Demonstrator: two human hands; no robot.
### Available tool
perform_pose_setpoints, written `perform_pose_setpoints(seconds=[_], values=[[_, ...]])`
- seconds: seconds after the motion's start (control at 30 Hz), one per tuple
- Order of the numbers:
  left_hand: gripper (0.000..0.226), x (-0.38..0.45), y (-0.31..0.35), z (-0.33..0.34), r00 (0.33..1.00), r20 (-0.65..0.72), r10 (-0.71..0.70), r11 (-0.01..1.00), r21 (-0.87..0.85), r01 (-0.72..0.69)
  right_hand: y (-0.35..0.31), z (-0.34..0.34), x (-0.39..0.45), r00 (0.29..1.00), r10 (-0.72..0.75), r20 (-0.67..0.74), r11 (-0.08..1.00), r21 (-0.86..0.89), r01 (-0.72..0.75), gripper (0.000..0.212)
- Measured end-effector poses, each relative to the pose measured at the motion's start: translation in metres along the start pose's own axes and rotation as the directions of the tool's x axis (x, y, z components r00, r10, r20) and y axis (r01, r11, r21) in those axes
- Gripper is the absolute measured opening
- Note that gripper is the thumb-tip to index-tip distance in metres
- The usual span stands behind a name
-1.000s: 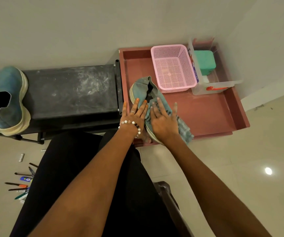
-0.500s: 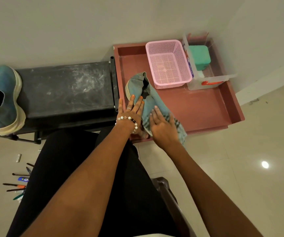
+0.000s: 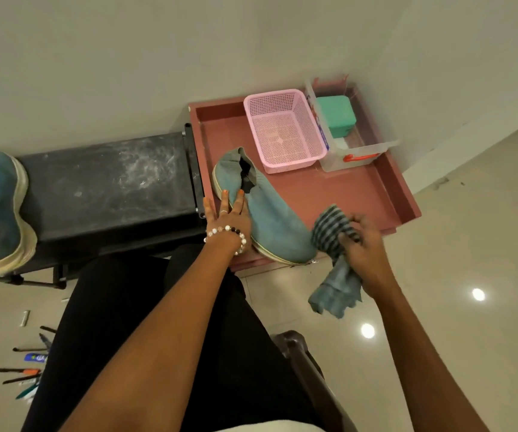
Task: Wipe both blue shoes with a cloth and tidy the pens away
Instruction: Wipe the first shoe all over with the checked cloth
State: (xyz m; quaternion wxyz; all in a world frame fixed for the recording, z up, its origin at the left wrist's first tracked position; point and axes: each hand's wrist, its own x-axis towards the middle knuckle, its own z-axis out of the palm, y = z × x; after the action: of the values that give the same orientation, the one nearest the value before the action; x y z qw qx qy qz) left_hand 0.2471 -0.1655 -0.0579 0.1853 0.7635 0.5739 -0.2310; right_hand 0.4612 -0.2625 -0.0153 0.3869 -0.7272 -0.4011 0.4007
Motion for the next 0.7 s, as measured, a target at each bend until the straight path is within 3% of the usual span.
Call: perform_pose_setpoints(seconds=[0.03, 0.07, 0.13, 0.17, 0.23, 0.3, 0.33, 0.53, 0.7], values=[[0.082, -0.005, 0.007, 0.002, 0.999, -0.053, -0.004, 0.999, -0.034, 0.002, -0.003, 0.000, -0.001, 0.992, 0.020, -0.122, 0.996, 0.089, -0.009, 0.033], [0.078, -0.010, 0.015, 0.006, 0.994, -0.104, 0.012, 0.999, -0.047, -0.017, -0.007, 0.004, -0.003, 0.975, -0.030, -0.219, 0.997, 0.065, 0.045, 0.030], [0.072, -0.014, 0.026, 0.013, 0.981, -0.152, 0.117, 0.993, 0.003, -0.118, -0.007, 0.022, -0.001, 0.929, -0.286, -0.234, 0.954, -0.165, 0.252, 0.031], [0.071, -0.014, 0.027, 0.016, 0.976, -0.139, 0.167, 0.986, 0.044, -0.163, -0.003, 0.034, 0.002, 0.898, -0.422, -0.124, 0.874, -0.317, 0.367, 0.033], [0.070, -0.014, 0.023, 0.021, 0.982, -0.063, 0.176, 0.982, 0.076, -0.171, 0.014, 0.061, 0.006, 0.815, -0.531, 0.232, 0.552, -0.635, 0.540, 0.043], [0.068, -0.016, 0.019, 0.024, 0.988, -0.008, 0.155, 0.984, 0.087, -0.153, 0.035, 0.076, 0.003, 0.767, -0.440, 0.467, 0.248, -0.757, 0.604, 0.054], [0.067, -0.016, 0.018, 0.024, 0.987, -0.003, 0.161, 0.982, 0.100, -0.160, 0.040, 0.077, -0.002, 0.769, -0.393, 0.504, 0.181, -0.777, 0.603, 0.059], [0.069, -0.018, 0.017, 0.022, 0.985, 0.015, 0.170, 0.981, 0.093, -0.171, 0.036, 0.074, -0.017, 0.849, -0.250, 0.466, 0.213, -0.829, 0.518, 0.061], [0.068, -0.021, 0.012, 0.017, 0.984, 0.046, 0.175, 0.978, 0.107, -0.179, 0.013, 0.112, 0.001, 0.860, -0.190, 0.474, 0.361, -0.781, 0.510, 0.052]])
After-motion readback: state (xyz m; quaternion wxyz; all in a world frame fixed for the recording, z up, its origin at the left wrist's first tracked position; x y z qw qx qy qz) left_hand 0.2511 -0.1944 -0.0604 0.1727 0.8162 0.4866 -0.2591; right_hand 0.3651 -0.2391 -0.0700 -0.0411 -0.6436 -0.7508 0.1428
